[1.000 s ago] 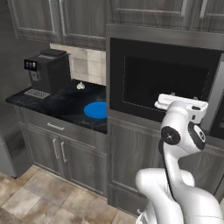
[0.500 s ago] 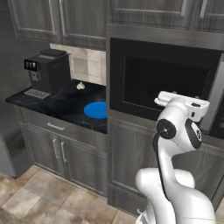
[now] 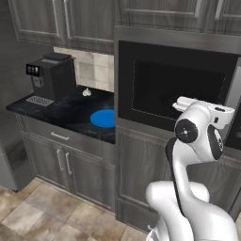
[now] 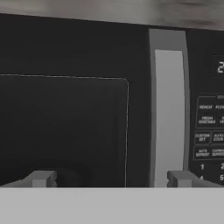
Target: Pick the mushroom from the counter and place it in the microwave. Then turn on the microwave.
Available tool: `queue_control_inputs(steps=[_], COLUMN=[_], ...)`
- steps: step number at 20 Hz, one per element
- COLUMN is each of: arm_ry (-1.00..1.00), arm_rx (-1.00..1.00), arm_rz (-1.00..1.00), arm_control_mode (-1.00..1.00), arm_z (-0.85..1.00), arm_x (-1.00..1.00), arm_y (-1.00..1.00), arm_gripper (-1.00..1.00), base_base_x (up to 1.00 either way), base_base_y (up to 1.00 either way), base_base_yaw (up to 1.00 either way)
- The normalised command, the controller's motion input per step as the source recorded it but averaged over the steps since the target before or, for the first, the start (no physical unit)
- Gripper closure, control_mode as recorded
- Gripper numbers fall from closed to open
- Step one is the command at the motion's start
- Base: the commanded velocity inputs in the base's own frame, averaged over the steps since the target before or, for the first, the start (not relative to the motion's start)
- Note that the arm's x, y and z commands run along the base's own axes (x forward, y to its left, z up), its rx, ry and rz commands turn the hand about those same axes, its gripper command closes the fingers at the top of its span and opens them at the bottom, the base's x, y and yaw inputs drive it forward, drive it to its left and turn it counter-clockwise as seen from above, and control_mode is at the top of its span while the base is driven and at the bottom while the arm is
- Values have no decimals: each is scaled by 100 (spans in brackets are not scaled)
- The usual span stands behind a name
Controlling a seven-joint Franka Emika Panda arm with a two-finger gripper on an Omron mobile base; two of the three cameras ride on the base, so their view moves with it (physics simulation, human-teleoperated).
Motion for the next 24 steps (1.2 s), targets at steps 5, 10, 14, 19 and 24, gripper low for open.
queue_control_inputs(steps=[5,10,14,19,24], arm_ry=[-2,-3,-2,-2,-1], arm_rx=[0,-2,-2,-1,-1], arm_rz=[3,3,1,1,2], arm_control_mode=[-100,-100,-100,-100,-100], arm_z=[-19,-22,-24,-23,-24], arm_x=[-21,-14,-1,-5,-1], arm_y=[-31,-28,-31,-33,-35], arm_gripper=[-100,-100,-100,-100,-100], base_base_x=[0,0,0,0,0], base_base_y=[0,0,0,0,0], base_base_yaw=[0,0,0,0,0])
